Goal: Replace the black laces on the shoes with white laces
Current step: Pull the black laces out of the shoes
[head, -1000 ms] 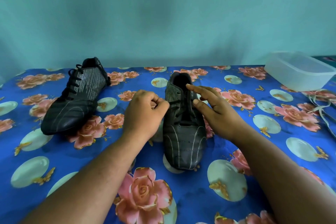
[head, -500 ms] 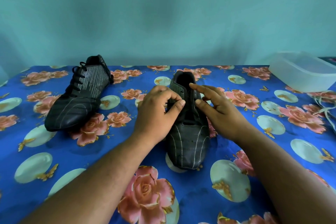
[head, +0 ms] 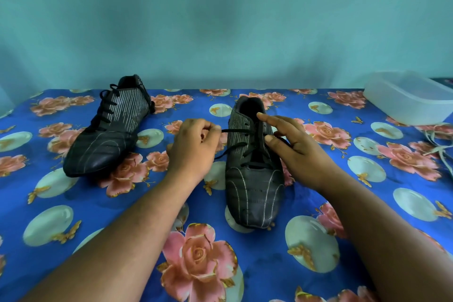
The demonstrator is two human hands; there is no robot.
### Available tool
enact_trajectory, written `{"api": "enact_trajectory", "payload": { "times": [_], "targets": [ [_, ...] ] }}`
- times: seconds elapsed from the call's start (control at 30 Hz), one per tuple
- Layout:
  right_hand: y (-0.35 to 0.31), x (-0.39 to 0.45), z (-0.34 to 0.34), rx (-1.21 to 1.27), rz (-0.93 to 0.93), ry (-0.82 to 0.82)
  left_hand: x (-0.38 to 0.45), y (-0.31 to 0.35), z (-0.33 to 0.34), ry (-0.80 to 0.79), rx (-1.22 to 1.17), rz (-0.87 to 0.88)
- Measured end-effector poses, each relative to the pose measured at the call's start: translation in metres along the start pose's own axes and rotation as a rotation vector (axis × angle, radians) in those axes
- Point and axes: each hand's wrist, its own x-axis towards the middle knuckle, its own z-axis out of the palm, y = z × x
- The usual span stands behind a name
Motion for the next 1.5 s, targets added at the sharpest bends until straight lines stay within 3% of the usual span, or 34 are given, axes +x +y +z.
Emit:
{"api": "enact_trajectory", "payload": {
  "times": [0.17, 0.33, 0.73, 0.87, 0.97, 1.07, 1.2, 1.4, 1.5],
  "targets": [
    [0.000, 0.000, 0.001, -0.001, -0.012, 0.010, -0.017, 0.021, 0.004, -0.081, 0.004, 0.228],
    [0.001, 0.001, 0.001, -0.016, -0.032, 0.004, -0.020, 0.025, 0.009, -0.075, -0.004, 0.277],
    [0.002, 0.000, 0.000, -0.025, -0.013, -0.002, 0.001, -0.002, -0.005, 0.027, -0.124, -0.085],
    [0.004, 0.001, 0.001, -0.028, -0.010, -0.006, -0.004, 0.006, -0.002, -0.026, -0.217, 0.046],
    [0.004, 0.001, 0.002, -0.030, -0.007, -0.004, -0.011, 0.012, 0.005, -0.089, -0.116, 0.250],
    [0.003, 0.001, 0.001, -0.030, -0.014, 0.000, -0.017, 0.015, 0.011, -0.068, -0.062, 0.306],
    [0.004, 0.001, 0.001, -0.029, -0.011, -0.008, -0.018, 0.017, 0.009, -0.056, -0.024, 0.275],
    [0.005, 0.001, 0.000, -0.022, -0.016, -0.006, -0.003, 0.005, -0.004, 0.009, -0.004, -0.014],
    [0.005, 0.001, 0.000, -0.014, -0.018, -0.006, 0.000, -0.002, -0.006, 0.007, -0.031, -0.032]
  ]
}}
